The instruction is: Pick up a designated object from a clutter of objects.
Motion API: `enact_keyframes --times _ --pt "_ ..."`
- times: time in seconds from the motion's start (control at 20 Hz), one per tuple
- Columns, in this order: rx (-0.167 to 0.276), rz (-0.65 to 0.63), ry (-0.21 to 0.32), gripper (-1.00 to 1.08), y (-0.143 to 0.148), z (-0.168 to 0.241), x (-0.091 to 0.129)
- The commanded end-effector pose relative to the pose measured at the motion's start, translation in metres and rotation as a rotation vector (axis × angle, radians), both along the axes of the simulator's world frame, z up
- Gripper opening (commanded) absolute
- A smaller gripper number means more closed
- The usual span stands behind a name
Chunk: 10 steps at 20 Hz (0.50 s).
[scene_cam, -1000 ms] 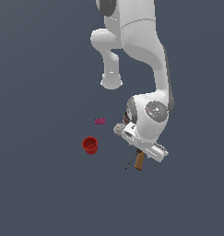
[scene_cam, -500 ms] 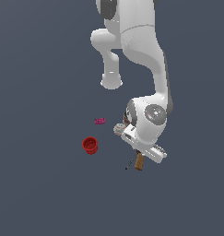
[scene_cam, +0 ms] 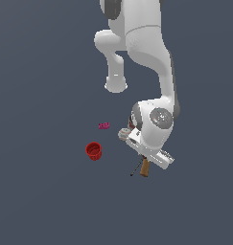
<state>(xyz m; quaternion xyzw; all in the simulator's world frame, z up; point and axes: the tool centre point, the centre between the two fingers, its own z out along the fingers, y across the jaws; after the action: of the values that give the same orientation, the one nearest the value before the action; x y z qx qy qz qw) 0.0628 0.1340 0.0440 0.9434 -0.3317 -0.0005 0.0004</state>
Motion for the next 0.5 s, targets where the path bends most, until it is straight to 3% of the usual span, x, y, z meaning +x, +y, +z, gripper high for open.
enact_keyframes --times 0.0,0.45 --pt "0.000 0.000 -0.001 -1.00 -0.001 0.003 -0.001" --pt "0.000 0.000 -0.001 -1.00 -0.017 0.034 -0.019"
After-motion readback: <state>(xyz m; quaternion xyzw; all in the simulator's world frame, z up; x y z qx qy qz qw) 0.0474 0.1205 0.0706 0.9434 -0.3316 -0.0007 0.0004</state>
